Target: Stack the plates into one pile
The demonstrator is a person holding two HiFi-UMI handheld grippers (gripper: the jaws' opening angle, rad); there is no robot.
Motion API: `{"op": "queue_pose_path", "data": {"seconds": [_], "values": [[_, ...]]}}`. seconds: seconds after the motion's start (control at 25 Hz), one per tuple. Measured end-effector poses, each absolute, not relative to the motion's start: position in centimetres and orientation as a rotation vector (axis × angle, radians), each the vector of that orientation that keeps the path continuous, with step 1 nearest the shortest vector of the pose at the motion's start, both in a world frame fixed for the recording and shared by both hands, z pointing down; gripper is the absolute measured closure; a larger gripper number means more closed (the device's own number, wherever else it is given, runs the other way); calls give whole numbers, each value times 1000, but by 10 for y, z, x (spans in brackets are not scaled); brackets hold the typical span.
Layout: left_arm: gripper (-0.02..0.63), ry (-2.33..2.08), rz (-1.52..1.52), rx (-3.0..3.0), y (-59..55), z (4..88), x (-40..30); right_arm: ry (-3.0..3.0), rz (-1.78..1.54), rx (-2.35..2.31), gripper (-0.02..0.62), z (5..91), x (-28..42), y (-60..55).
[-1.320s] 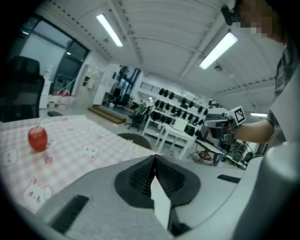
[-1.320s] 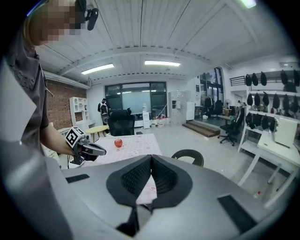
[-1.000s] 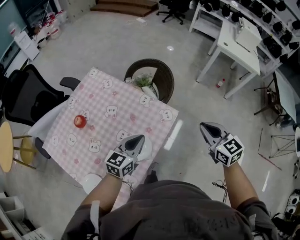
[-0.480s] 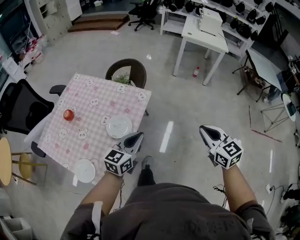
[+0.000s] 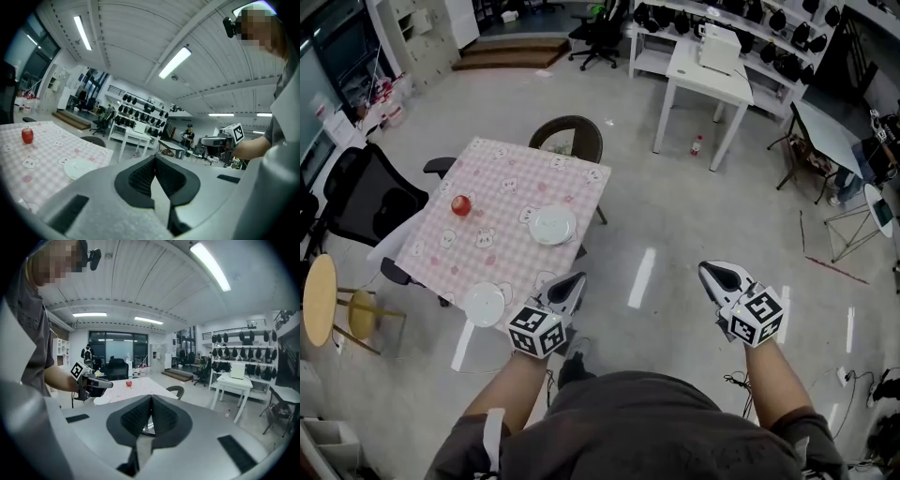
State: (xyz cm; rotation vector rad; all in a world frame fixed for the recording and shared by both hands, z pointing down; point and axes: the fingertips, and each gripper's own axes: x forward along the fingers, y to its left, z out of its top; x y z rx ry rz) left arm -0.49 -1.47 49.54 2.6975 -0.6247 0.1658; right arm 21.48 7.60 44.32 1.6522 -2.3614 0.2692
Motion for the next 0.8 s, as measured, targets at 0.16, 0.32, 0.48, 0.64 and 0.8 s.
{"op": "queue_pose_path", "data": {"seconds": [0.16, 0.32, 0.48, 0.64, 0.8], "values": [[600, -678, 148, 2691, -24, 491, -52, -2421, 225, 1586, 601, 431, 165, 50], [600, -733, 183, 2673, -44, 500, -107, -2484, 211, 1505, 601, 428, 108, 7], [600, -841, 192, 2568, -68, 521, -178, -2521, 219, 1372, 601, 442, 46, -27], [598, -958, 233, 2428, -81, 557, -245, -2550, 205, 1253, 601, 450, 1, -53], [588, -1067, 215, 2214, -84, 600, -310, -2569, 230, 1161, 601, 463, -36, -74]]}}
